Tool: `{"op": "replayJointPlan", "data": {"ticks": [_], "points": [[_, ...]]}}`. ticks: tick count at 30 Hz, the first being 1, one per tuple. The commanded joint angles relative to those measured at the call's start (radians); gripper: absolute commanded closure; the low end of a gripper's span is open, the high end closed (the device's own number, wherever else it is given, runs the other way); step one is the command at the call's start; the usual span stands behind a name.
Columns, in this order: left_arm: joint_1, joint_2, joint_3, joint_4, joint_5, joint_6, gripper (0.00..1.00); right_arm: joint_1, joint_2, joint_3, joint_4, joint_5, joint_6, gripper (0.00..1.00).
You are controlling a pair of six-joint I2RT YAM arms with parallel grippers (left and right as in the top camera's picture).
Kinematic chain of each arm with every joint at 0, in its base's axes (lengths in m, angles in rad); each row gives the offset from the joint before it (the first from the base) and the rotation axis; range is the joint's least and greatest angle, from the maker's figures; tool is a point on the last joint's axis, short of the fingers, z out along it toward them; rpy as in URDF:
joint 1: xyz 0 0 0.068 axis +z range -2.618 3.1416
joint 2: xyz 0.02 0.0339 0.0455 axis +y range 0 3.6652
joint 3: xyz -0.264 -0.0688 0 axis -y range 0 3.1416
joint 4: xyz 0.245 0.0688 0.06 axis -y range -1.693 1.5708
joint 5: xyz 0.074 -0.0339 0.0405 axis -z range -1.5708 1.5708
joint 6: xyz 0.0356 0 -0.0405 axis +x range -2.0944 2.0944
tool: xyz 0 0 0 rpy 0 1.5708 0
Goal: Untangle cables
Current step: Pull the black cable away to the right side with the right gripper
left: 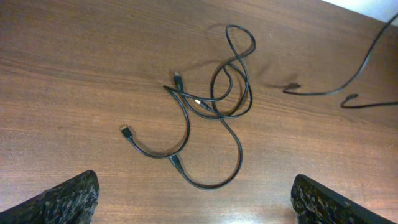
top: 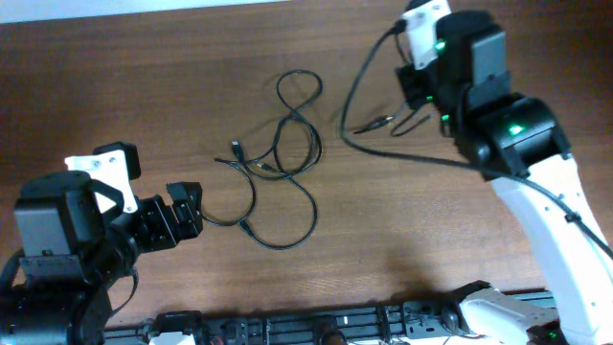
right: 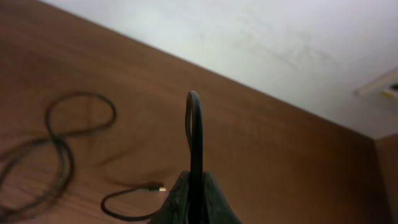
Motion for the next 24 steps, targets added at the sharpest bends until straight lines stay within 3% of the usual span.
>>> {"op": "replayJointPlan", "data": {"ticks": [1,14,20,24], "points": [[0.005,0.006,-0.003,0.016,0.011,0.016,0.01,-0.150,-0.006,0.012,-0.014,-0.183,-0.068,0.96],[0.005,0.074,-0.003,0.019,0.053,0.016,0.01,-0.869,0.024,0.012,0.189,-0.460,-0.123,0.96],[0.005,0.101,-0.003,0.020,0.069,0.015,0.01,-1.023,0.166,0.012,0.218,-0.435,-0.107,0.96],[0.005,0.105,-0.003,0.019,0.132,0.015,0.01,-1.082,0.267,0.012,0.236,-0.362,0.013,0.96]]}}
